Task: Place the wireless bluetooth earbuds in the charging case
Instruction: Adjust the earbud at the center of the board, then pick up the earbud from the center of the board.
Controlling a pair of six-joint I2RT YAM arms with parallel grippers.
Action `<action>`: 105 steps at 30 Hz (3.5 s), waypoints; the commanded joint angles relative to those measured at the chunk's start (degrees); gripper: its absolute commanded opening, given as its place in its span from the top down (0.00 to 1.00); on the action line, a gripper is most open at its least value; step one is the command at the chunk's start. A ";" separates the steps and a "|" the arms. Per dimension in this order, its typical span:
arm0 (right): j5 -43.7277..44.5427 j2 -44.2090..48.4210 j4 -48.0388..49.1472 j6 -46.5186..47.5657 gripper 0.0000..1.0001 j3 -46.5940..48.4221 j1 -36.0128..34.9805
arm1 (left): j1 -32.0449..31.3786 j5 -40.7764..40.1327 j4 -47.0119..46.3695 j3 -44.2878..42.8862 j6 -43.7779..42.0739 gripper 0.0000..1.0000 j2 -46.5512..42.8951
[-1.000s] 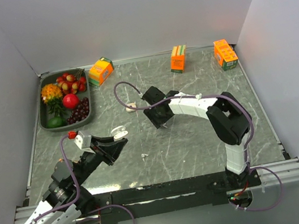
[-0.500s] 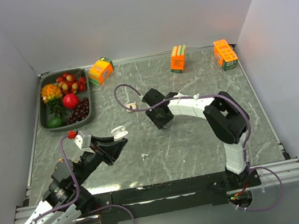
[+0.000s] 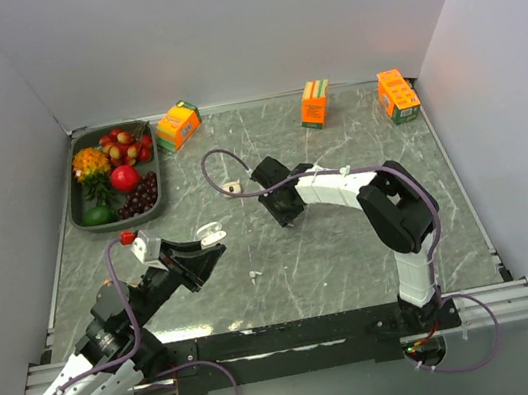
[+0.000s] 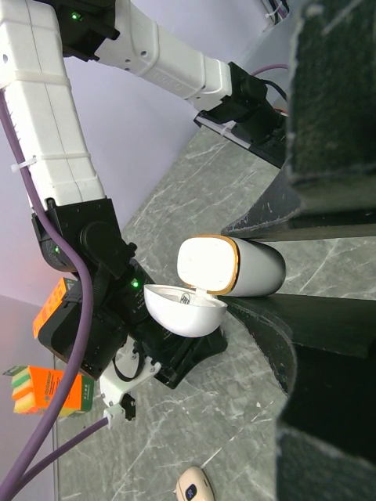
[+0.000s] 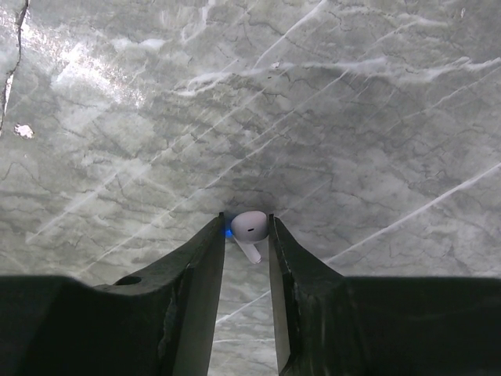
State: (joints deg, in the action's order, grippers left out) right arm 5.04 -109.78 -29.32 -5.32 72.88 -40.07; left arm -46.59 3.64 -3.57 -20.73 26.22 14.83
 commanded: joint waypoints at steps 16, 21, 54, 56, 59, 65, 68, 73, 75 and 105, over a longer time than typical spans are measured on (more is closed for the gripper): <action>-1.60 2.90 -0.91 -8.29 0.86 0.68 2.71 | -0.35 0.05 -1.61 -2.30 0.59 0.99 0.02; -2.75 1.59 -2.05 -19.80 1.00 0.51 4.83 | -0.34 -0.21 -1.70 -2.21 0.68 0.99 -0.15; 4.28 1.93 -7.94 -36.87 0.55 -0.72 7.64 | -0.35 -0.21 -1.52 -2.38 0.59 0.99 0.29; 4.37 1.67 -8.29 -36.95 0.53 -0.37 7.64 | -0.26 -0.21 -1.44 -2.38 0.59 0.99 0.37; 5.59 2.11 -9.08 -36.34 0.49 -0.20 7.64 | -0.26 -0.12 -1.17 -2.47 0.68 0.99 0.38; 9.63 6.23 -9.35 -29.15 0.01 -0.29 7.56 | -0.35 -0.12 -1.26 -2.56 0.50 0.99 0.46; 10.52 7.20 -9.09 -23.26 0.01 0.51 7.55 | -0.34 -0.04 -1.52 -2.47 0.41 0.99 0.55; 5.78 9.58 -1.64 -11.83 0.17 -2.38 6.94 | -0.35 0.40 -1.79 -2.56 0.41 0.99 0.90; 4.20 9.41 -0.83 -9.01 0.22 -2.40 6.59 | -0.26 0.66 -1.79 -2.47 0.50 0.99 0.82; 2.70 0.97 0.93 -5.84 0.41 -0.37 2.46 | -0.43 -0.04 -1.17 -2.38 0.76 0.99 0.64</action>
State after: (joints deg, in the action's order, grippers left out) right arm 6.46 -108.14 -28.91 -10.85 71.37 -37.71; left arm -46.76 3.62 -3.51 -20.91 26.26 15.38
